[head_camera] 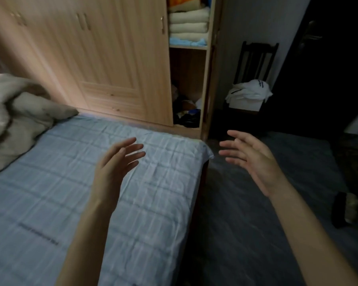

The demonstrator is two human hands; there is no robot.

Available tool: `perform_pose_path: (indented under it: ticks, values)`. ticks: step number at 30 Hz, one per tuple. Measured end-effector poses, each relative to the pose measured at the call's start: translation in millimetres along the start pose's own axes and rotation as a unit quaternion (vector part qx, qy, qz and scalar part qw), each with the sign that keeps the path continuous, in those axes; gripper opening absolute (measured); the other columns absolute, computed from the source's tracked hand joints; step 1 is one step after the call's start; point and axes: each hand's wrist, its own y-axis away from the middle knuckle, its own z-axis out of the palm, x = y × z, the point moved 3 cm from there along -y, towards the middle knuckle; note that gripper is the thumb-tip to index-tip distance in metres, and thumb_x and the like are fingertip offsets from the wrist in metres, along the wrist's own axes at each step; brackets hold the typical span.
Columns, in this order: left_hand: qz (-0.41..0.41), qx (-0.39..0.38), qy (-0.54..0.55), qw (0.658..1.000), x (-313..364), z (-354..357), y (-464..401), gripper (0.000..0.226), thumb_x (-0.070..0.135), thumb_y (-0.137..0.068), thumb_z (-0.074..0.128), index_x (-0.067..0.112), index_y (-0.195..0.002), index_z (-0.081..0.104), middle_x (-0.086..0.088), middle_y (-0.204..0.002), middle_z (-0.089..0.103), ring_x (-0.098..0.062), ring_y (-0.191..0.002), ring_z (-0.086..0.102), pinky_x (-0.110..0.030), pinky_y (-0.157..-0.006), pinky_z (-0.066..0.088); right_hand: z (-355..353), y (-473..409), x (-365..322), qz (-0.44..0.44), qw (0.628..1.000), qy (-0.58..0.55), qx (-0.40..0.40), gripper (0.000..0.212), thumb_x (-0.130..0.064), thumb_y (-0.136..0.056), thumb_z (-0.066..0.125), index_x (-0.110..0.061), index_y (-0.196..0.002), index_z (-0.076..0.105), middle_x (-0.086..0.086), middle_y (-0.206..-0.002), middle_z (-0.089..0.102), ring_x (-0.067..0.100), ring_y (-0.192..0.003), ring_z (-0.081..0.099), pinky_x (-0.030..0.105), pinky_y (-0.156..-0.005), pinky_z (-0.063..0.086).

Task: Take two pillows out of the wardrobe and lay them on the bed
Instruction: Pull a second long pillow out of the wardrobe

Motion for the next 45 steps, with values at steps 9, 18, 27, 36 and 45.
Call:
perform_pose_path:
  ticks: [9, 18, 27, 36, 45]
  values:
    - [-0.015, -0.045, 0.012, 0.999, -17.7, 40.4, -119.1, 0.031, 0.014, -0.094, 0.036, 0.023, -0.105, 0.063, 0.003, -0.100, 0.071, -0.014, -0.097, 0.067, -0.027, -0.083, 0.047, -28.6, -92.7, 0.1, -0.003, 0.999, 0.009, 0.042, 0.021, -0.018, -0.093, 0.046, -0.026, -0.108, 0.058, 0.003, -0.099, 0.069, 0.017, -0.091, 0.067, 0.023, -0.075, 0.053]
    - [-0.041, -0.042, 0.012, 0.998, -57.6, 126.0, -224.5, 0.029, 0.014, -0.093, 0.039, 0.022, -0.107, 0.063, 0.001, -0.101, 0.071, -0.014, -0.096, 0.067, -0.028, -0.081, 0.046, -92.7, -220.1, 5.0, 0.003, 0.999, 0.044, 0.006, 0.024, -0.018, -0.093, 0.045, -0.025, -0.113, 0.056, 0.004, -0.105, 0.067, 0.020, -0.097, 0.065, 0.028, -0.079, 0.050]
    - [-0.035, 0.008, 0.047, 0.998, -80.6, 219.7, -332.2, 0.028, 0.017, -0.093, 0.040, 0.023, -0.106, 0.064, 0.002, -0.103, 0.072, -0.016, -0.100, 0.067, -0.025, -0.083, 0.050, -166.5, -361.1, -16.4, 0.010, 0.994, 0.094, -0.058, 0.025, -0.019, -0.094, 0.044, -0.020, -0.115, 0.057, 0.005, -0.112, 0.064, 0.017, -0.100, 0.064, 0.031, -0.087, 0.051]
    - [-0.035, 0.075, 0.035, 0.996, -96.2, 251.5, -436.6, 0.029, 0.016, -0.093, 0.039, 0.021, -0.109, 0.063, 0.001, -0.102, 0.073, -0.017, -0.100, 0.067, -0.028, -0.084, 0.047, -165.7, -496.0, -10.7, 0.030, 0.988, 0.077, -0.127, 0.025, -0.020, -0.093, 0.046, -0.022, -0.115, 0.056, 0.002, -0.107, 0.066, 0.016, -0.097, 0.065, 0.032, -0.087, 0.052]
    - [-0.011, 0.129, 0.043, 0.991, -101.8, 248.5, -556.1, 0.028, 0.013, -0.093, 0.037, 0.019, -0.107, 0.061, -0.002, -0.105, 0.069, -0.012, -0.094, 0.068, -0.024, -0.084, 0.050, -123.5, -633.3, -7.6, 0.019, 0.976, 0.083, -0.201, 0.021, -0.022, -0.091, 0.049, -0.026, -0.110, 0.058, 0.002, -0.108, 0.065, 0.014, -0.097, 0.065, 0.030, -0.086, 0.052]
